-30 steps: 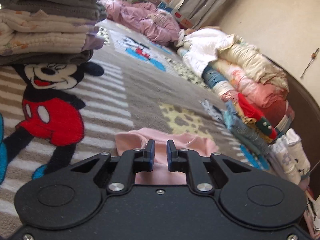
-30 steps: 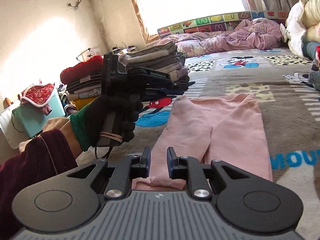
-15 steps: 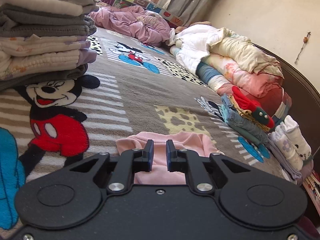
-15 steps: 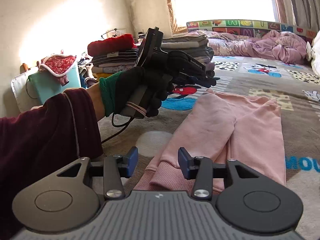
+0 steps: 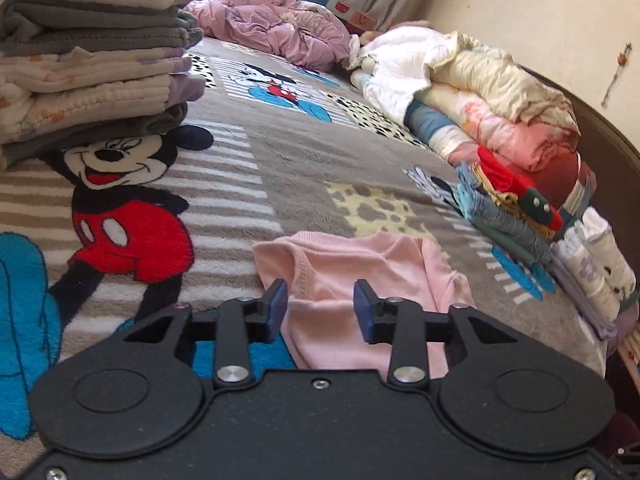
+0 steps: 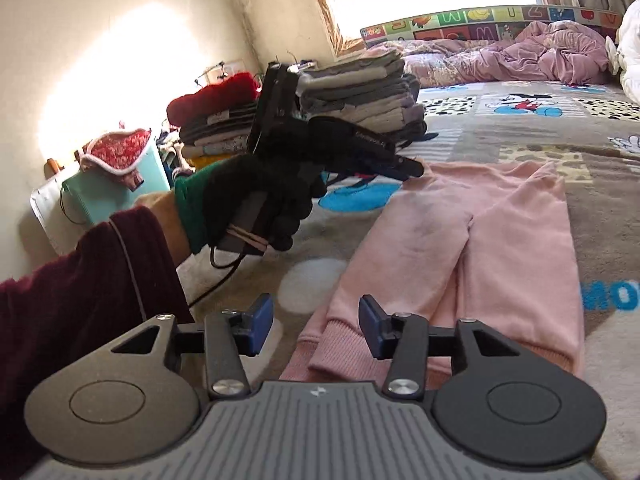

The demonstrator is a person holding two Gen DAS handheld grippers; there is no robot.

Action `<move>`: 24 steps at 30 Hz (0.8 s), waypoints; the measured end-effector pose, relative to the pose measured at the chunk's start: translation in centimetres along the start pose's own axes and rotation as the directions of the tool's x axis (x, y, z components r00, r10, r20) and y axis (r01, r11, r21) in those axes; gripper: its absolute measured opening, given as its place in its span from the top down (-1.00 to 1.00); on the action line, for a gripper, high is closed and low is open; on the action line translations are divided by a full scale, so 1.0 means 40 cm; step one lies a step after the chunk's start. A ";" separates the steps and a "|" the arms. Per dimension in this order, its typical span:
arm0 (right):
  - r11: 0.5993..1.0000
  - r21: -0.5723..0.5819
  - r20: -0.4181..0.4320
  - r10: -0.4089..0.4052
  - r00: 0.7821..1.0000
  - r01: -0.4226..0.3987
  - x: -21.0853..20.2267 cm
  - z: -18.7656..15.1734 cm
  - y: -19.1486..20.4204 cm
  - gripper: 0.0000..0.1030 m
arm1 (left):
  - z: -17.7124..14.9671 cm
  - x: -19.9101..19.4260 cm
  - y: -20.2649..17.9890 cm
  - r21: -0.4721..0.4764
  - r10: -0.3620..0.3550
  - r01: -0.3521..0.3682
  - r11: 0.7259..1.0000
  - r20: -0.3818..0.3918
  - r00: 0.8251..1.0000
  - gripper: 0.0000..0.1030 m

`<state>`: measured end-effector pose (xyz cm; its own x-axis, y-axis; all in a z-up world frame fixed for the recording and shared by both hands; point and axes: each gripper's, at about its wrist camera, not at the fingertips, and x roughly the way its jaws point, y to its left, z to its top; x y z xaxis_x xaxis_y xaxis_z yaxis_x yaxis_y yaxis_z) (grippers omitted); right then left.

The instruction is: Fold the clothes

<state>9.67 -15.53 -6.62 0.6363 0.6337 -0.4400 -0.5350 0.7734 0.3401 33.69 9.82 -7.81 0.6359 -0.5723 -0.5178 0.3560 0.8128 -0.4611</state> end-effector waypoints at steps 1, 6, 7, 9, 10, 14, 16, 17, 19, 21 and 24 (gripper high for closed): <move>1.000 0.020 0.017 -0.017 1.000 0.016 -0.008 0.021 -0.036 0.03 | 0.006 -0.001 0.015 -0.041 -0.005 0.005 0.999 0.009 1.000 0.20; 0.988 0.120 0.103 -0.105 0.989 0.093 -0.050 0.100 -0.211 0.06 | 0.021 -0.001 0.030 -0.088 -0.016 0.017 0.996 0.010 1.000 0.20; 0.991 0.090 0.111 -0.106 0.988 0.096 -0.062 0.106 -0.208 0.08 | 0.019 0.001 0.033 -0.099 -0.021 0.022 0.995 0.012 1.000 0.20; 0.991 -0.072 0.085 -0.104 0.991 0.111 -0.064 0.096 -0.142 0.08 | 0.015 0.009 0.038 -0.125 -0.029 0.030 0.992 0.014 0.999 0.20; 0.983 -0.160 0.053 -0.085 0.995 0.092 -0.055 0.083 -0.096 0.08 | 0.013 0.014 0.039 -0.136 -0.026 0.028 0.990 0.013 1.000 0.20; 0.864 -0.503 -0.089 -0.074 0.993 0.019 0.016 -0.018 0.114 0.11 | 0.012 0.011 0.026 -0.137 -0.043 0.045 0.990 0.021 0.999 0.17; 0.811 -0.585 -0.129 -0.106 0.986 0.011 0.052 -0.063 0.173 0.13 | 0.012 0.005 0.019 -0.133 -0.053 0.056 0.990 0.028 0.998 0.17; 0.795 -0.607 -0.140 -0.123 0.982 0.013 0.066 -0.078 0.190 0.16 | 0.012 0.002 0.016 -0.131 -0.058 0.062 0.990 0.031 0.998 0.17; 0.787 -0.616 -0.144 -0.150 0.978 0.030 0.081 -0.087 0.196 0.20 | 0.012 -0.004 0.018 -0.131 -0.063 0.067 0.989 0.035 0.997 0.17; 0.807 -0.589 -0.152 -0.162 0.975 0.042 0.089 -0.082 0.182 0.27 | 0.012 -0.005 0.019 -0.130 -0.060 0.065 0.989 0.036 0.998 0.17; 0.849 -0.526 -0.180 -0.152 0.972 0.035 0.102 -0.078 0.146 0.50 | 0.012 -0.007 0.023 -0.139 -0.064 0.069 0.988 0.041 0.997 0.17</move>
<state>7.41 -8.48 -9.00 0.5995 0.4951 -0.6288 -0.7248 0.6691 -0.1642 34.17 10.79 -7.73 0.6394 -0.6183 -0.4570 0.3005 0.7481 -0.5916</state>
